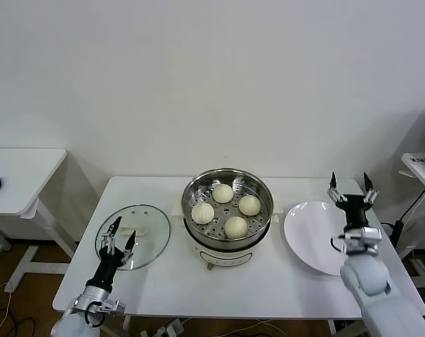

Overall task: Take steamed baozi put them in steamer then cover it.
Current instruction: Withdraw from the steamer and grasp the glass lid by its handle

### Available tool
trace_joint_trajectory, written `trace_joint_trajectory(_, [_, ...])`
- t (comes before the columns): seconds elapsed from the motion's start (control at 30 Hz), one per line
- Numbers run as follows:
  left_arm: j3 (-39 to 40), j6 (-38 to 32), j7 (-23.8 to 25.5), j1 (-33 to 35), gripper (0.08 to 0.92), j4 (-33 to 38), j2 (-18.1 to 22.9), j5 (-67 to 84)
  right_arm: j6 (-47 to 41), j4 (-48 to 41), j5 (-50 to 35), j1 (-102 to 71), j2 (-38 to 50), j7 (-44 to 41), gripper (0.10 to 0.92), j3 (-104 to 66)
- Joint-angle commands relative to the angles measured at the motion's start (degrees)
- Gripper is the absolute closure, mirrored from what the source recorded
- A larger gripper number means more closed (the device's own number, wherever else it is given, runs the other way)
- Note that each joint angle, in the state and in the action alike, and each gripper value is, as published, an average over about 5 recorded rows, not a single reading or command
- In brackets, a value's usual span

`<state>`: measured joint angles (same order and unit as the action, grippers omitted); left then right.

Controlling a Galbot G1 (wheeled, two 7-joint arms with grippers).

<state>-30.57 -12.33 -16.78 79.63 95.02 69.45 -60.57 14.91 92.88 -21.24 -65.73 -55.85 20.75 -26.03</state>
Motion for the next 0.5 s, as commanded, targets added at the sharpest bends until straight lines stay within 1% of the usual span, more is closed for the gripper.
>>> trace_joint_trajectory(0.03, [0.49,0.46,-2.78,-6.95,0.177,-15.17,-0.88,-17.45,1.28,2.75,1.56,-10.89,-3.63,-0.92,0.203,-7.68])
trace_joint_trajectory(0.2, [0.99,1.17,-4.27,-8.96,0.177,-17.68,-0.33,-18.60,1.56,2.45,2.66,-11.32,-4.68,-1.62,0.203,-7.34])
trace_joint_trajectory(0.5, [1.88,2.20,-4.04,-13.02,0.177,-21.46,0.41,-19.49,1.58,2.23,3.40,-11.49,-5.83,-1.92,0.203,-6.82])
